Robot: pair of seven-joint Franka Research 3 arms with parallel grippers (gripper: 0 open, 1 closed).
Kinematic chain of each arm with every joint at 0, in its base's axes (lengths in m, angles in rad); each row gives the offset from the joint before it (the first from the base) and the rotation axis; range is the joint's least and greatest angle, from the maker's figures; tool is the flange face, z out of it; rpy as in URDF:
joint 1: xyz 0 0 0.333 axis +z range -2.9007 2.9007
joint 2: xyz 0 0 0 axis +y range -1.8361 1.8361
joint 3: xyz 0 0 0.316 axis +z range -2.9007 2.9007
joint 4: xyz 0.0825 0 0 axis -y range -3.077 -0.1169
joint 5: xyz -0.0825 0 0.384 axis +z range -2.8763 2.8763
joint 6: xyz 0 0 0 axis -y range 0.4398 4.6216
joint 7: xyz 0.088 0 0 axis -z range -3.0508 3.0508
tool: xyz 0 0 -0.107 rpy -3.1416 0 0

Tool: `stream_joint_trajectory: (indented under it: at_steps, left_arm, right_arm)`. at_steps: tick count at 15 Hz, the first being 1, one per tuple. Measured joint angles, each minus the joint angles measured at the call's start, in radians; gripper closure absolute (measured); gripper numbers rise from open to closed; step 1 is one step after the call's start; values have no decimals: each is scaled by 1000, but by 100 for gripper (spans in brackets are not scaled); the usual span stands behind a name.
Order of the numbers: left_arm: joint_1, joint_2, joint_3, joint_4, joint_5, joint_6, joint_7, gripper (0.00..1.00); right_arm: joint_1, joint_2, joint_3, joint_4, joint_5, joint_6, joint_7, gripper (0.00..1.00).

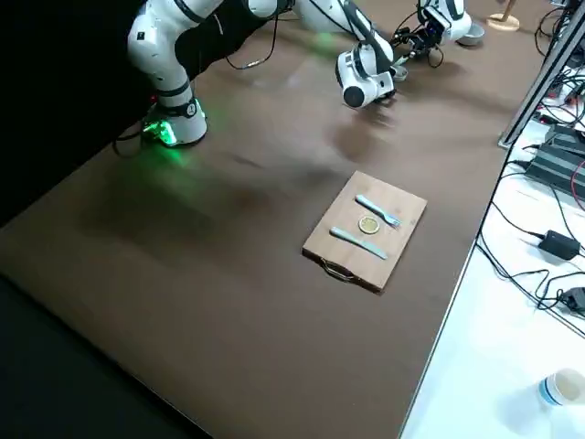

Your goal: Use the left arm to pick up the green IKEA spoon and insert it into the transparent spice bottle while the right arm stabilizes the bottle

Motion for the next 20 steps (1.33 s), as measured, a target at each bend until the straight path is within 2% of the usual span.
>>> stream_joint_trajectory:
  at_steps: [2,6,9,13,17,18,20]
  left_arm:
    - [1,-3,0,17,0,0,0,0]
    - [17,-54,2,54,1,0,-42,0]
    - [44,-135,12,69,62,0,-209,0]
    - [116,-272,14,89,199,-2,-536,0]
    - [158,-406,17,89,383,-2,-891,0]
    - [158,-466,20,89,507,-1,-1044,0]
    - [155,-520,19,89,675,11,-1222,0]
  right_arm:
    - [0,0,0,0,0,0,0,0]
    - [-4,0,-1,0,0,-1,0,0]
    - [-24,0,-3,0,0,-4,0,0]
    - [-64,-9,-6,-14,-33,-14,-4,0]
    - [-124,-19,-8,-25,-140,-35,-5,0]
    - [-174,-21,-13,-27,-224,-88,-4,0]
    - [-247,-21,-21,-28,-295,-178,1,0]
